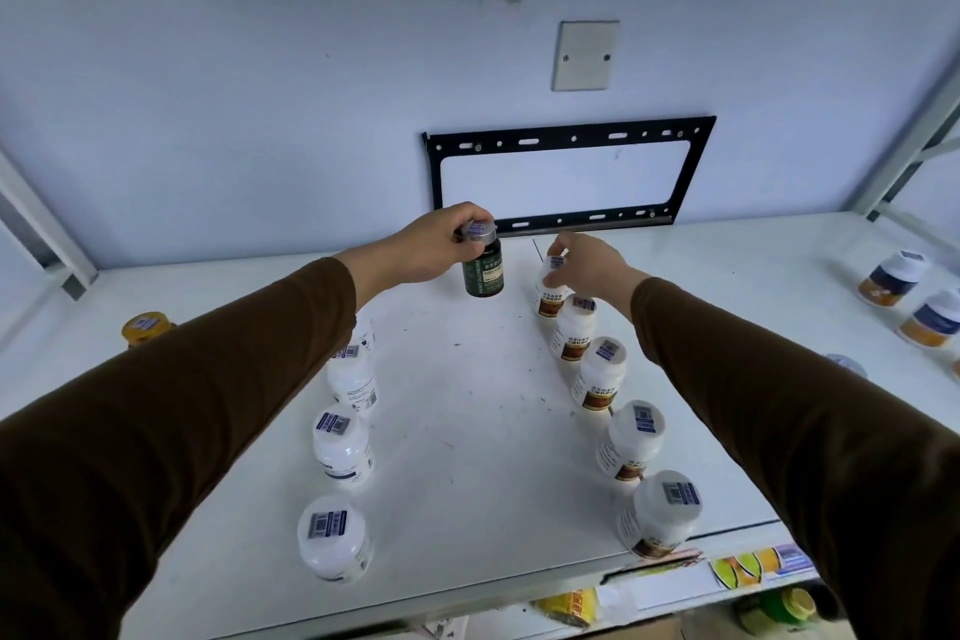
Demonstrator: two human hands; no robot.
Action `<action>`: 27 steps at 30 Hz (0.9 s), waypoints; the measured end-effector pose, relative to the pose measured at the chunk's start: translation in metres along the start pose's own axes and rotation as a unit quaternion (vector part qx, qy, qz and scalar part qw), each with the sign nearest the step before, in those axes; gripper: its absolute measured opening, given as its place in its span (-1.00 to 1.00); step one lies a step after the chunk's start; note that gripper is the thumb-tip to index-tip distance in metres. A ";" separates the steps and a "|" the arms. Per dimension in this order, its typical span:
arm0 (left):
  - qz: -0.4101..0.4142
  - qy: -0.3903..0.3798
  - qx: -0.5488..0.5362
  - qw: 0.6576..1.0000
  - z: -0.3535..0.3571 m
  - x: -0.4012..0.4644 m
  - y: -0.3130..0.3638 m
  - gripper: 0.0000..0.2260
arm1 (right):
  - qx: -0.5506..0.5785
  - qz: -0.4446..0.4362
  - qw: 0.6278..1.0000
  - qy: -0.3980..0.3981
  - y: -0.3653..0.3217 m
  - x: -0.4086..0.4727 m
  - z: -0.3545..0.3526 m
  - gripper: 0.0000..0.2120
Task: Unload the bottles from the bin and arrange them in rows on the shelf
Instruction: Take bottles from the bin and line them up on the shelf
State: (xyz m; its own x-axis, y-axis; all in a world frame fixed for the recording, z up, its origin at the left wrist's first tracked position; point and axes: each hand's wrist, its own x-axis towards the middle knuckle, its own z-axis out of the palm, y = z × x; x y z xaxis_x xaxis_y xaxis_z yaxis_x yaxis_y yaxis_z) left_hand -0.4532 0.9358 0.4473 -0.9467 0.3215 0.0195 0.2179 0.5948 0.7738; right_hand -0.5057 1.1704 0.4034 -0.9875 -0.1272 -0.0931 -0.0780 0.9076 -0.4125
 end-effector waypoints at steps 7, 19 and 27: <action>-0.002 0.000 0.002 1.000 -0.010 -0.002 0.004 -0.71 | -0.022 -0.015 1.000 0.007 -0.009 -0.005 -0.010 -0.45; -0.005 0.020 0.024 0.999 -0.049 -0.041 0.004 -0.76 | 0.038 -0.095 0.992 0.074 -0.043 -0.049 -0.034 -0.70; -0.029 -0.001 0.015 0.999 -0.081 -0.081 -0.005 -0.80 | 0.061 -0.164 0.982 0.070 -0.070 -0.081 -0.025 -0.71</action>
State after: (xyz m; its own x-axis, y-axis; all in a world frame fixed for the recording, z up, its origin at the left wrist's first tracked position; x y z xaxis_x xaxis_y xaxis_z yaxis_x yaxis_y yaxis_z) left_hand -0.3968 0.8475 0.4934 -0.9575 0.2873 -0.0251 0.1706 0.6343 0.7541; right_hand -0.4235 1.1271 0.4625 -0.9217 -0.3405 0.1856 -0.3867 0.7713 -0.5056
